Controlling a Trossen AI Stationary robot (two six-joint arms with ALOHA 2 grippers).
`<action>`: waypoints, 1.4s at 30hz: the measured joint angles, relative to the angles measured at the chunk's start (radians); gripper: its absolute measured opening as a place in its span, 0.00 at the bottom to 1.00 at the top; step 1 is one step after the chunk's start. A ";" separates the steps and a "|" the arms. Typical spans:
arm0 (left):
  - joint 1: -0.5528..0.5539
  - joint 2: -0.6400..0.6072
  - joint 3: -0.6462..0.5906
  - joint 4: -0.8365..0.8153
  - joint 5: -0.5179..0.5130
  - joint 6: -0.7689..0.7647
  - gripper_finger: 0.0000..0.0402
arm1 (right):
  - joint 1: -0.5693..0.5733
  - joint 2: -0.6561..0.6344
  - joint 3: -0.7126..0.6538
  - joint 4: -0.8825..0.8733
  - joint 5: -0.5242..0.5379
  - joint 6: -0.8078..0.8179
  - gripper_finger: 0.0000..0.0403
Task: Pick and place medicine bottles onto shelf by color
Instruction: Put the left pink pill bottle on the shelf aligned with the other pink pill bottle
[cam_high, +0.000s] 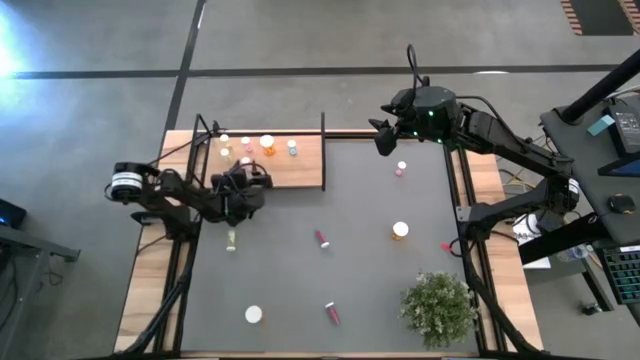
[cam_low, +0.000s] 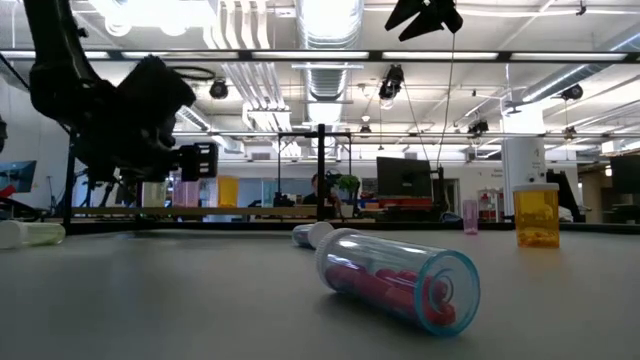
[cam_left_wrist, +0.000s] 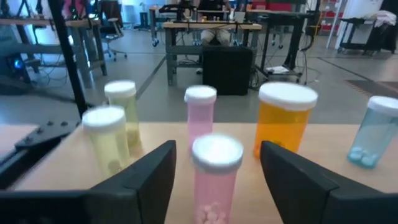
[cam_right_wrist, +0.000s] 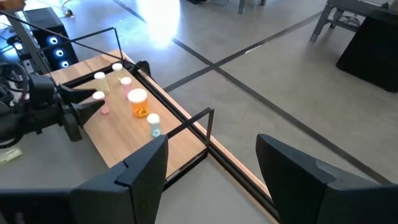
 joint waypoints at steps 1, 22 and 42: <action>-0.001 -0.017 0.000 0.000 0.005 0.023 0.55 | 0.000 0.000 0.000 0.000 0.000 0.000 0.58; 0.086 -0.658 0.207 -0.728 0.498 0.457 0.55 | 0.000 0.000 0.000 0.000 0.000 0.000 0.58; 0.384 -0.291 0.766 -1.602 1.123 0.127 0.55 | 0.000 0.000 0.000 0.000 0.000 0.000 0.58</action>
